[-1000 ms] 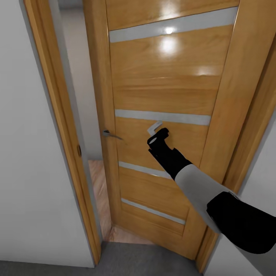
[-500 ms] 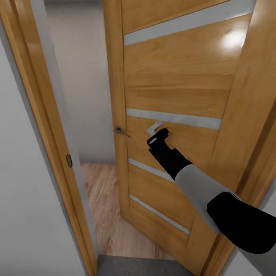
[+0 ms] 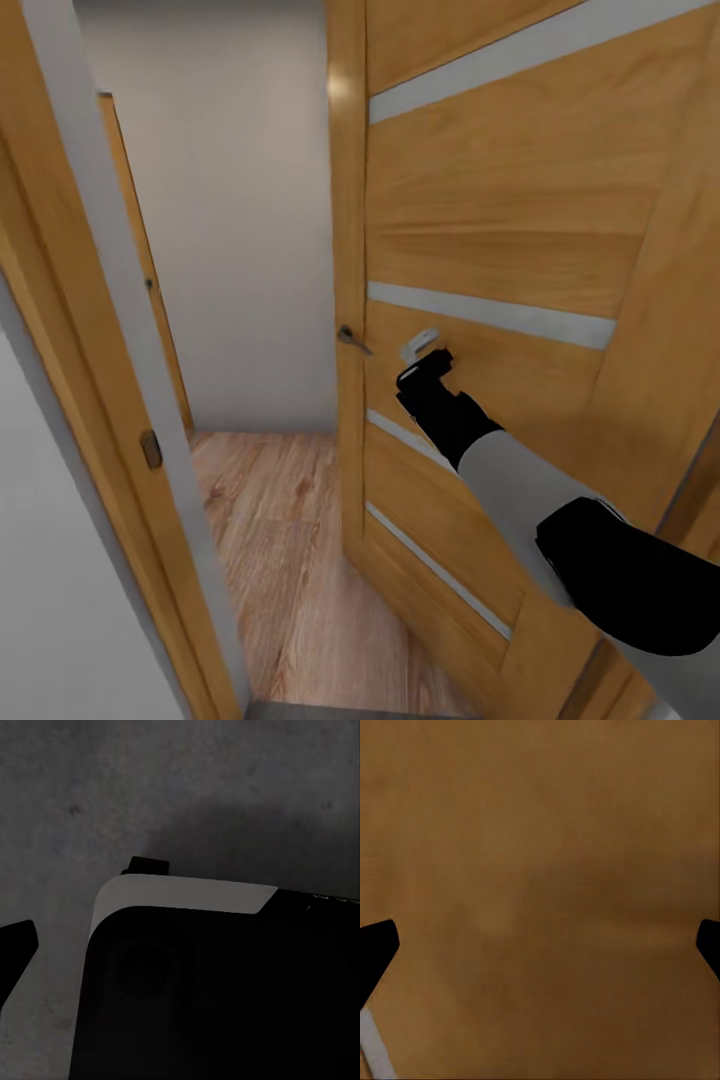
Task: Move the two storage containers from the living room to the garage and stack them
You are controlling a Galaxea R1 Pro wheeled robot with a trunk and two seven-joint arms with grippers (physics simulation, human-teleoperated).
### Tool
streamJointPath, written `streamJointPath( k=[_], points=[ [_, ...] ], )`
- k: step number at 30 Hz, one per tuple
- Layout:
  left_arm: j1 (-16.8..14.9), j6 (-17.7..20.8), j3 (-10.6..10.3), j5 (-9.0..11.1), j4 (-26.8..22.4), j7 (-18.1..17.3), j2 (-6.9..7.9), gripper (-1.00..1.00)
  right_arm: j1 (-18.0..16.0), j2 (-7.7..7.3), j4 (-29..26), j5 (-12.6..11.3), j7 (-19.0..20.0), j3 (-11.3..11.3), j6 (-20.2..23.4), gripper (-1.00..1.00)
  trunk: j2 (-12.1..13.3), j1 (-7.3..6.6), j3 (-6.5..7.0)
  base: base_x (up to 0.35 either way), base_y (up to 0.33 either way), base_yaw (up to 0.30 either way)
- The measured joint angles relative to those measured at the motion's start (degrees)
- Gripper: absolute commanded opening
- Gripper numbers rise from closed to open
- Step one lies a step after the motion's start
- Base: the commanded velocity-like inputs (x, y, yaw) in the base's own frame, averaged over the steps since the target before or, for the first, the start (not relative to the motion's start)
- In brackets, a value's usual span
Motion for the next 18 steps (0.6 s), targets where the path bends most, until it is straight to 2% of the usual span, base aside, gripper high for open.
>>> streamJointPath(
  k=[3, 6, 9, 11, 18],
  points=[
    [0.0, 0.0, -0.03, 0.02, 0.0, 0.0, 0.0, 1.0, -0.01, 0.01, 2.5, 0.01, -0.09, -0.12, -0.05, 1.0, 0.0, 0.0, 0.0, 0.2, 0.0, 0.0],
    [0.0, 0.0, -0.01, 0.03, 0.0, 0.0, 0.02, 1.0, 0.03, 0.02, 1.85, -1.13, -0.05, -0.48, 0.15, 1.0, 0.0, 0.0, -0.01, 0.186, 0.0, 0.0],
    [0.0, 0.0, 0.0, 0.04, -0.01, 0.0, 0.02, 1.0, 0.04, -0.04, 1.71, -1.55, -1.75, -0.48, 0.07, 1.0, 0.01, 0.01, -0.02, 0.171, 0.0, 0.0],
    [0.0, 0.0, 0.01, 0.05, 0.01, 0.0, 0.02, 1.0, 0.03, -0.07, 1.68, -0.81, -1.97, -0.46, 0.27, 1.0, 0.01, 0.01, -0.01, 0.166, 0.0, 0.0],
    [0.0, 0.0, -0.01, 0.04, -0.01, 0.0, 0.08, 1.0, 0.03, -0.11, 1.66, -1.02, -2.13, -0.47, 0.19, 1.0, 0.0, 0.01, -0.01, 0.173, -0.038, 0.0]
  ],
)
